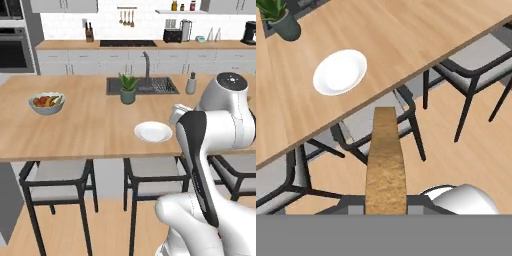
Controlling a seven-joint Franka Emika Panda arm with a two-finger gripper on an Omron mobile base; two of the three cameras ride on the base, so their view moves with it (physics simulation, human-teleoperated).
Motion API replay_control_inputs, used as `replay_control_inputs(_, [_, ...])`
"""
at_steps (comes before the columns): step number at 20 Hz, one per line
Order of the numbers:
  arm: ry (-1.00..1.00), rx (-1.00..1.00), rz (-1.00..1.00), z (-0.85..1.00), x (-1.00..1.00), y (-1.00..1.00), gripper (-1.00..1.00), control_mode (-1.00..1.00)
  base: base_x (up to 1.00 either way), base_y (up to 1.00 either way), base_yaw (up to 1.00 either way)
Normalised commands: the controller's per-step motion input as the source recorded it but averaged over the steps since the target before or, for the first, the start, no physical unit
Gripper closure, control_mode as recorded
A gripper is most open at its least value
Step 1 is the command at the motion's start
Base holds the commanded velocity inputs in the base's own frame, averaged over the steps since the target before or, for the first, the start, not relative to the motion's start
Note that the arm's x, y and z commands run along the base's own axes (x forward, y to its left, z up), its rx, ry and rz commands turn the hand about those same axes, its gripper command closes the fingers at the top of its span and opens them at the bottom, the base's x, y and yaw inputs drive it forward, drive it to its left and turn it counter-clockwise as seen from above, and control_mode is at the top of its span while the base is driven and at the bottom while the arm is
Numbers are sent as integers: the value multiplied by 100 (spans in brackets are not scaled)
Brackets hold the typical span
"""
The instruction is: Start the toaster. Once the lever pops up, take the bread to the plate on the dining counter.
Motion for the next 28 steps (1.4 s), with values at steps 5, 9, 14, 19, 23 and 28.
replay_control_inputs(5, [0,0,0,0,0,0,100,100,92,36,-39])
replay_control_inputs(9, [0,0,0,0,0,0,100,100,83,9,-18])
replay_control_inputs(14, [0,9,9,-27,53,-14,100,-100,15,0,0])
replay_control_inputs(19, [0,12,37,-74,78,-32,100,-100,0,0,0])
replay_control_inputs(23, [0,8,41,-83,100,-18,100,-100,0,0,0])
replay_control_inputs(28, [0,4,38,-70,100,-8,100,-100,0,0,0])
